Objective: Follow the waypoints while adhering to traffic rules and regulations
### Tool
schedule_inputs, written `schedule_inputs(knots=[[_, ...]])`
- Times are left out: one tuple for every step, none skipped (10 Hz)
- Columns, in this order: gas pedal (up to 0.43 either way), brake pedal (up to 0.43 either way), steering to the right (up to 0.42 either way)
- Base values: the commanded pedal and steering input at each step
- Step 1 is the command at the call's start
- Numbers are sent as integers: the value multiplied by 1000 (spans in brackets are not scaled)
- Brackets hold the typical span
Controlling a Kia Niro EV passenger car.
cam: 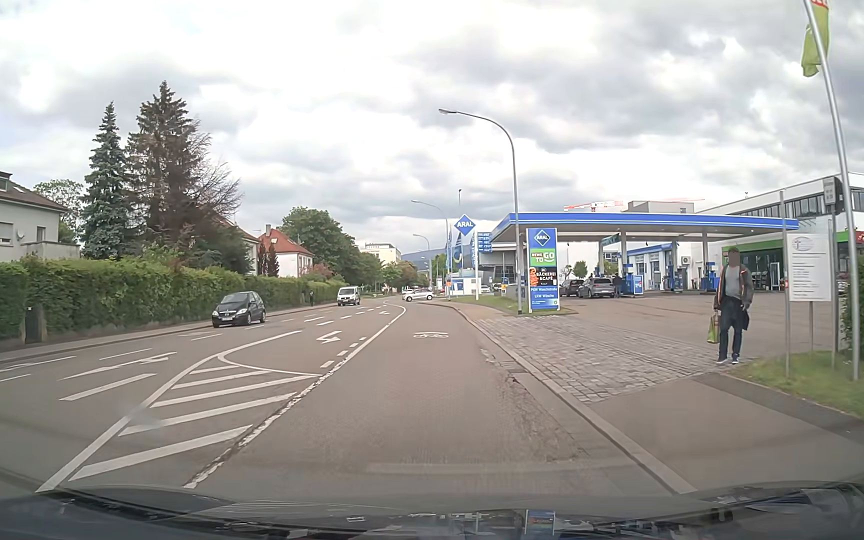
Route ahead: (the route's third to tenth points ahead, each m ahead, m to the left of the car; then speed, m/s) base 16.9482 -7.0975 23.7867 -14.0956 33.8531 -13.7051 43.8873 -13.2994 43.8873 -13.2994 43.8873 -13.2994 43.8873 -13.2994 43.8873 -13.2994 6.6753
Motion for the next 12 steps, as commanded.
schedule_inputs(knots=[[0,220,-6],[0,220,4],[0,201,12],[0,183,24],[0,177,36],[0,171,53],[0,165,67],[0,159,89],[0,146,111],[0,122,136],[0,55,157],[0,0,181]])
